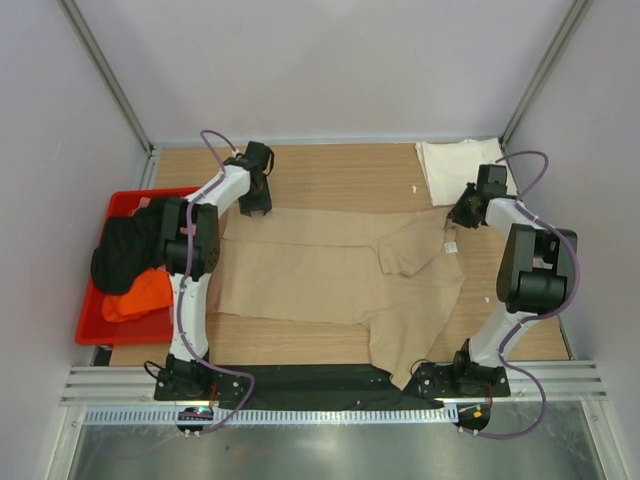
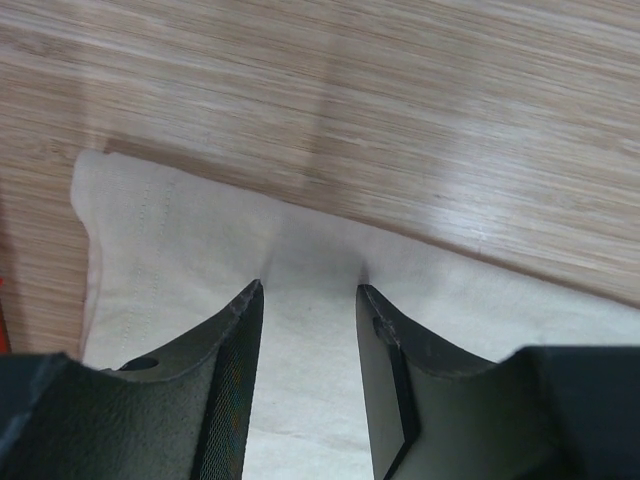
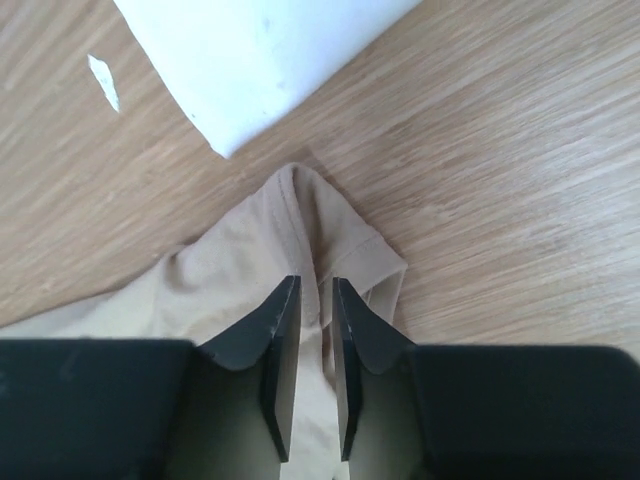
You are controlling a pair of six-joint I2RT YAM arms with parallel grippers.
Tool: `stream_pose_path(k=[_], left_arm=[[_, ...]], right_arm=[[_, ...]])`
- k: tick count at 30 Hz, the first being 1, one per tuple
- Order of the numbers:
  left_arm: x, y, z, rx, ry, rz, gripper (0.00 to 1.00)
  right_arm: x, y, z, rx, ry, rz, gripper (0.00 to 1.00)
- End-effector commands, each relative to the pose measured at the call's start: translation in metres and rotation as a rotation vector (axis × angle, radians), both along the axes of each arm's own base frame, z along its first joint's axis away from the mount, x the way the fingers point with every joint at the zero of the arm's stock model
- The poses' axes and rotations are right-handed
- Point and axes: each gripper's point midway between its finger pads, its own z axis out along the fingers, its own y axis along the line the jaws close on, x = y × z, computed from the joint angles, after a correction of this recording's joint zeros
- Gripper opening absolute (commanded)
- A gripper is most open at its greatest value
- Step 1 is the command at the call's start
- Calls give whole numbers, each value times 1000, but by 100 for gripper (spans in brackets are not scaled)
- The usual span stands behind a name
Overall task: Fold and stack the t-shirts
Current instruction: Fold the tshirt
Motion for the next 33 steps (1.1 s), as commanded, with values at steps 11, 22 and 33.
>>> stream_pose_path(k=[11, 22, 33], left_arm=[[-78, -171, 130, -536, -267, -305, 43], [-150, -322, 72, -645, -195, -414, 40], [-155, -349, 37, -584, -192, -352, 39]], right_arm=[[-90, 16, 65, 53, 40, -97, 41], [-131, 40, 72, 145, 12, -72, 38], [-163, 58, 53, 218, 10, -68, 34]])
